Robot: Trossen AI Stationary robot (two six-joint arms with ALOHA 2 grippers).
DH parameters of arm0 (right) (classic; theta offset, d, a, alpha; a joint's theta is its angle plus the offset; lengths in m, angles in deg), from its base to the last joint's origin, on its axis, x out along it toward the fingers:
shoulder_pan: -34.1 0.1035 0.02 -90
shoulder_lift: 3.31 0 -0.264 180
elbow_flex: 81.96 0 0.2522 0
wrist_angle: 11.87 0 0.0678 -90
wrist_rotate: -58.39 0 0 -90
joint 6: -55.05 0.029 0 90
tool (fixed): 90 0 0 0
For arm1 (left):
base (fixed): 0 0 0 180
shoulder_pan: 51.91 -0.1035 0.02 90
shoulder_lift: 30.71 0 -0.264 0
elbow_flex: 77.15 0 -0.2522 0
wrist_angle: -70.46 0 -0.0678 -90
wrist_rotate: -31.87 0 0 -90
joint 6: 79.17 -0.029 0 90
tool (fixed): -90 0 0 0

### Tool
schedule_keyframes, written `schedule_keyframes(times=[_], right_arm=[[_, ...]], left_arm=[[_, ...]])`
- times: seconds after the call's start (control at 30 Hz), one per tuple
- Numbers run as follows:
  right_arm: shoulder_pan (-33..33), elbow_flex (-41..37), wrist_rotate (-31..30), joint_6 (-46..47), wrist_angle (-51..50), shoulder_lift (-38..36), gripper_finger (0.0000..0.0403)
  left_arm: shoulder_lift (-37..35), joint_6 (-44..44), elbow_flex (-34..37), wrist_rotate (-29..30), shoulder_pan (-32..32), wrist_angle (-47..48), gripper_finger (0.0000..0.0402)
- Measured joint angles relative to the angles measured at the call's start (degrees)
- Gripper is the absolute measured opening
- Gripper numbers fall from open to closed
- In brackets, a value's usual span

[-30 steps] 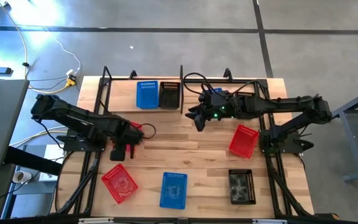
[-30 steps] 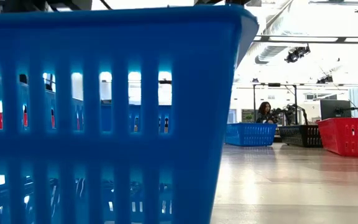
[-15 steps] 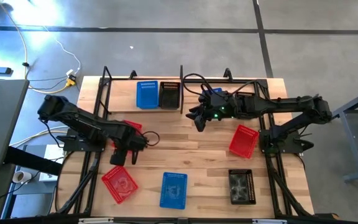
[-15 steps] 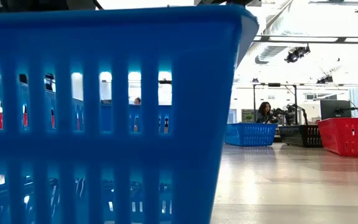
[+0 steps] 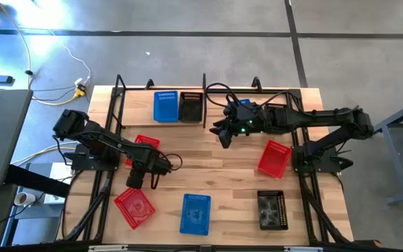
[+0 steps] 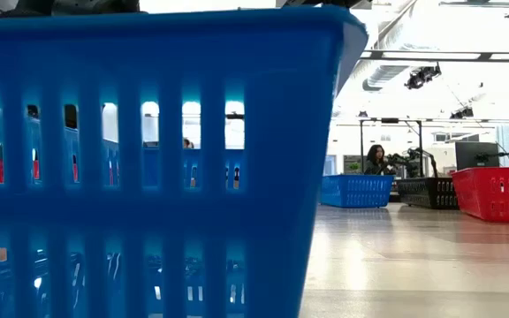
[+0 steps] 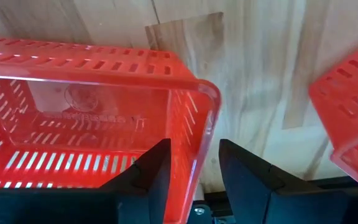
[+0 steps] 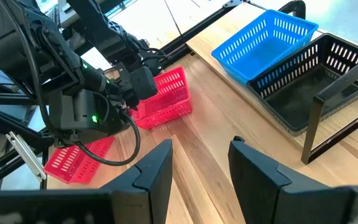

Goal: Stack baskets on shelf by color
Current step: Put the top left red bin on the shelf

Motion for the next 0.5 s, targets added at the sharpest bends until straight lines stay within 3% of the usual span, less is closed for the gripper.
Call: schedule_keyframes(times=[0.1,0.27,0.5], right_arm=[[0.0,0.0,0.0,0.0,-0.3,0.0,0.0142],[0.0,0.0,0.0,0.0,-0.3,0.0,0.0142],[0.0,0.0,0.0,0.0,-0.3,0.0,0.0142]], left_arm=[[0.5,0.6,0.0,0.0,0.0,-0.3,0.0097],[0.4,0.9,0.0,0.0,0.0,-0.3,0.0018],[-0.9,4.4,0.0,0.1,0.0,-0.1,0.0011]])
